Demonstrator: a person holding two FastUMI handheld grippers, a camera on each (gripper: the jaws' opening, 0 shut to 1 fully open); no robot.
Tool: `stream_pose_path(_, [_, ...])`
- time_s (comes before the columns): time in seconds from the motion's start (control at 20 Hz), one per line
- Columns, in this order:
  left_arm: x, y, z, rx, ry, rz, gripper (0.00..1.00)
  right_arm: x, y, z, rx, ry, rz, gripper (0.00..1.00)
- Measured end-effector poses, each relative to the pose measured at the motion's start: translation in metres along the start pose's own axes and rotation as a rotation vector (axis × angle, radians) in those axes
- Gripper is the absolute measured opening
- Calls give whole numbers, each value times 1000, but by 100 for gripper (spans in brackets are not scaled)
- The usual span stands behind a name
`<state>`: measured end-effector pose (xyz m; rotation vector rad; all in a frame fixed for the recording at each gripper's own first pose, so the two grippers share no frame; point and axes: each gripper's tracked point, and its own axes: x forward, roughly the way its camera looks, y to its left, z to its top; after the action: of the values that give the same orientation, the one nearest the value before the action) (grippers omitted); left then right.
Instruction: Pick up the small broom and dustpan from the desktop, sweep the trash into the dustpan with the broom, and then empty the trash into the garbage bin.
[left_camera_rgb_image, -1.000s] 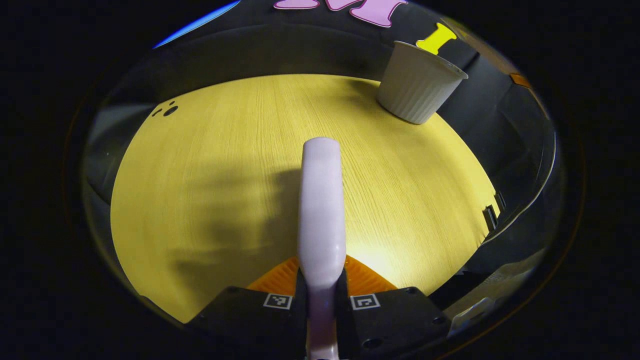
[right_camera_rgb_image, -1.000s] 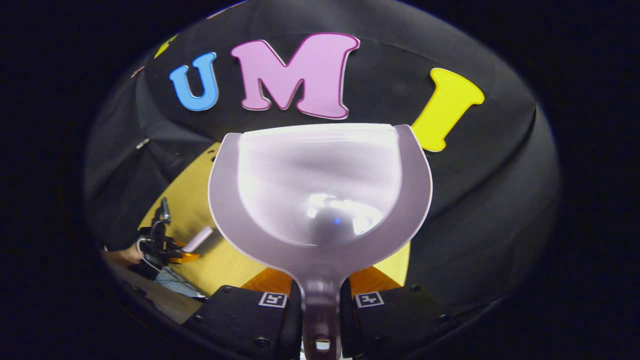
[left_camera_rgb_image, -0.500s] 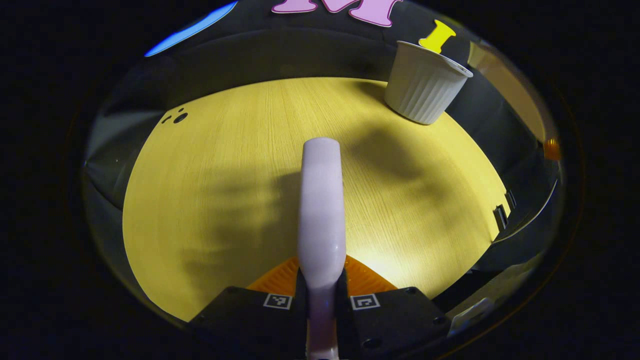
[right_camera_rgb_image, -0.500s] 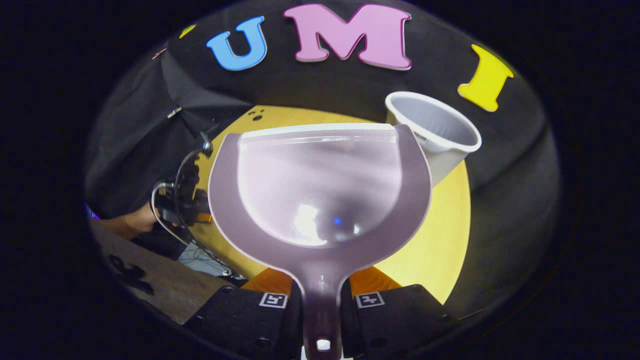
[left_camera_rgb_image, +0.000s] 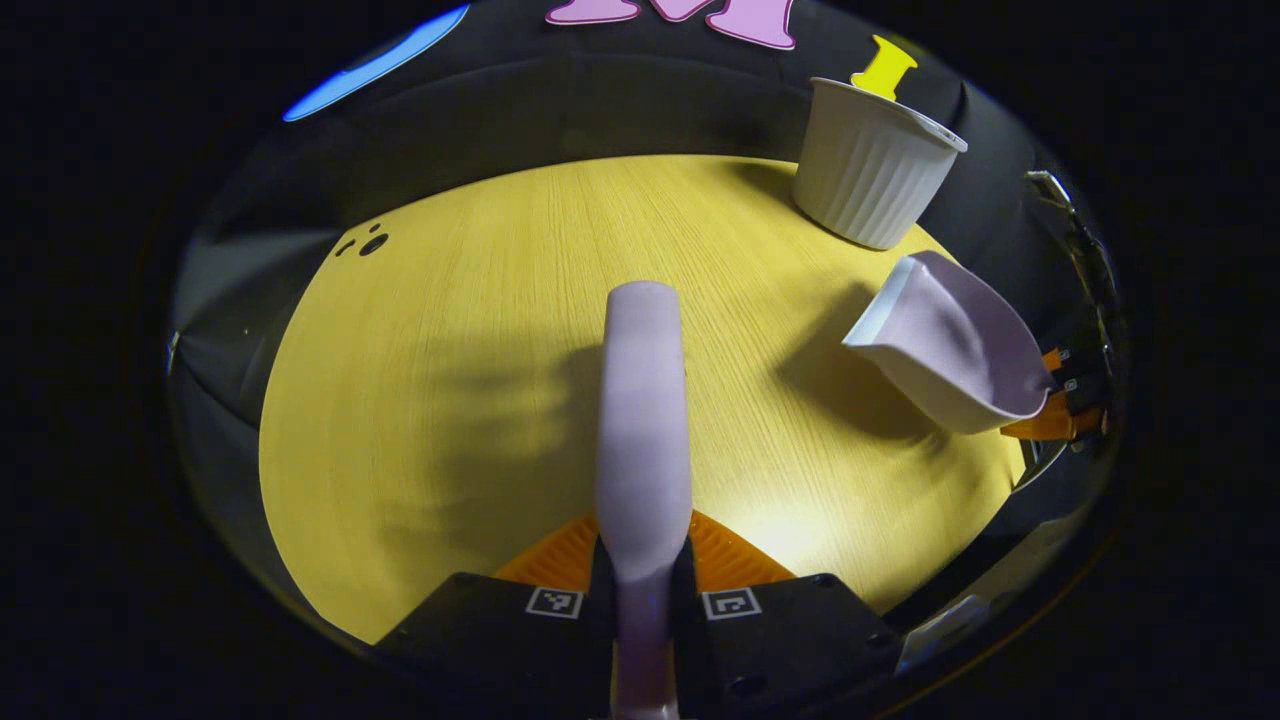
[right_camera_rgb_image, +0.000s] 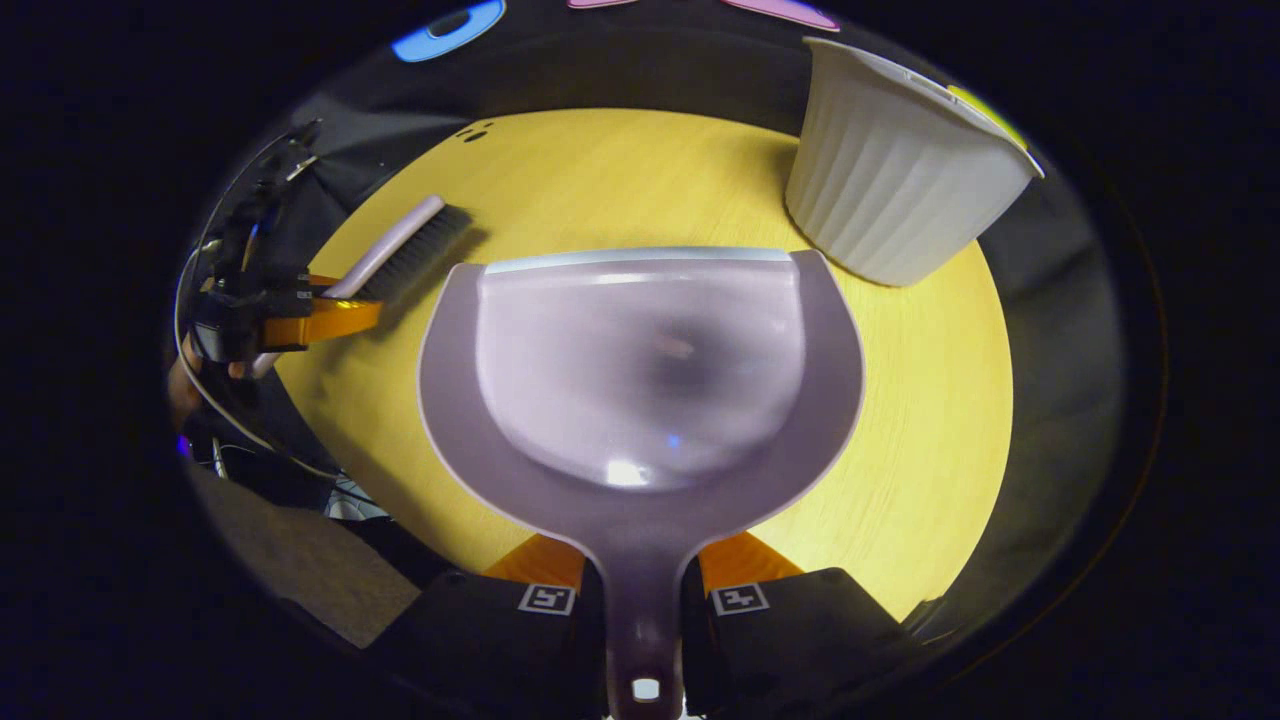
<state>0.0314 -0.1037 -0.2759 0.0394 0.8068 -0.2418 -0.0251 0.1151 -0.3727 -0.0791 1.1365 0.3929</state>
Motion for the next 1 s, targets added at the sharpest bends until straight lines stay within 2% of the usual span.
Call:
stream_pose_path(0.25, [-7, 6, 2, 48, 30, 44, 30, 11, 5, 8, 10, 16, -17, 36])
stream_pose_path(0.3, [-6, 7, 0, 55, 43, 55, 31, 10, 6, 9, 14, 20, -10, 39])
stream_pose_path(0.35, [-9, 7, 1, 60, 50, 62, 31, 10, 7, 13, 22, 6, 0, 34])
stream_pose_path(0.45, [-20, 5, 3, 69, 45, 68, 33, 13, 11, 15, 29, 3, 12, 43])
stream_pose_path(0.5, [-22, 6, 2, 77, 39, 74, 37, 11, 11, 15, 39, 1, 17, 43])
stream_pose_path(0.6, [-22, 7, 7, 102, 32, 88, 39, 9, 12, 15, 61, -5, 31, 42])
stream_pose_path(0.75, [-30, 12, 11, 117, 18, 124, 34, -4, 13, 14, 71, -25, 47, 42])
stream_pose_path(0.85, [-40, 14, 10, 97, 13, 157, 48, -15, 9, 14, 47, -41, 41, 42])
stream_pose_path(0.9, [-45, 15, 11, 86, 7, 167, 41, -21, 9, 17, 36, -53, 40, 42])
stream_pose_path(1.0, [-60, 16, 15, 76, -13, 178, 41, -36, 11, 24, 22, -87, 42, 42])
